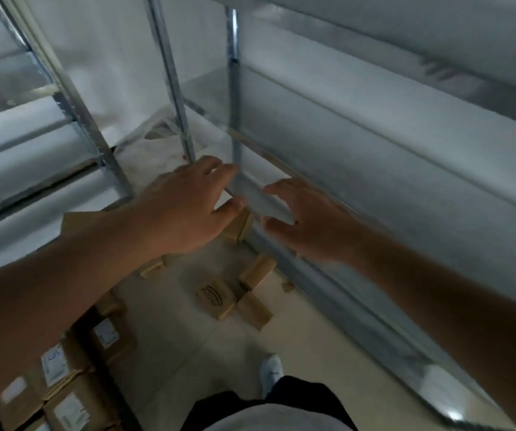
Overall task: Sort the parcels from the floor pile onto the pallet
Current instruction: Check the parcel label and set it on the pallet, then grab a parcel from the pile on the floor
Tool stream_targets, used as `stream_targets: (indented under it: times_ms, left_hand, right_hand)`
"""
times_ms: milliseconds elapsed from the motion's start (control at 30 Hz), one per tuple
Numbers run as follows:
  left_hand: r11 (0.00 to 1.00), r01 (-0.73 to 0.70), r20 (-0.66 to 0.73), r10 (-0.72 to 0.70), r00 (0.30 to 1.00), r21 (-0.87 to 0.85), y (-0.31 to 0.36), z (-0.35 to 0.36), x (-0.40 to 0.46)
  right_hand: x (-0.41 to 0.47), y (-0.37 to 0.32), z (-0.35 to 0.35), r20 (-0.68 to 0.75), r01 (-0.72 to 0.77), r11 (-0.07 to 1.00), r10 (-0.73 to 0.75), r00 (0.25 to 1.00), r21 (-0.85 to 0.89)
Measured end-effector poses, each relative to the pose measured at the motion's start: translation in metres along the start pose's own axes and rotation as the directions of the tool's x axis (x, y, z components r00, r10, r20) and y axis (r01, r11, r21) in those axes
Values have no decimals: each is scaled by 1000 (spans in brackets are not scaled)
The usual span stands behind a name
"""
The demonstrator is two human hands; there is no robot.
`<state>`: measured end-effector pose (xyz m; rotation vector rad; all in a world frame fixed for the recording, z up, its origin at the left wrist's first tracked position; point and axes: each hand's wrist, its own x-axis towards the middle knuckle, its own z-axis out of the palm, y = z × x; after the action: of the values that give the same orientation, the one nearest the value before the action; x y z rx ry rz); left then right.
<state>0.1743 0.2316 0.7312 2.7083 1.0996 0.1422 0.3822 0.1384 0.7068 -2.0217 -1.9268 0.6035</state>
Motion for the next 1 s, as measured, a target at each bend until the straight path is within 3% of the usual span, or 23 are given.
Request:
stream_targets:
  times_ms: [233, 467, 733, 1000]
  left_hand:
    - [995, -101, 142, 97, 985, 24, 16, 49, -14]
    - [984, -150, 244, 123, 962, 98, 32, 85, 0]
    - [998, 45, 330, -56, 942, 40, 48, 170, 59]
    - [975, 211, 364, -220, 905, 63, 15, 321, 116]
  right_hand:
    - [-61, 19, 42, 93, -201, 973, 212, 973, -118]
    - [-72, 60, 55, 140, -225, 968, 240, 961, -114]
    - [-31, 157, 94, 319, -164, 979, 194, 928, -118]
    - [43, 252, 216, 492, -152, 983, 183, 851, -102]
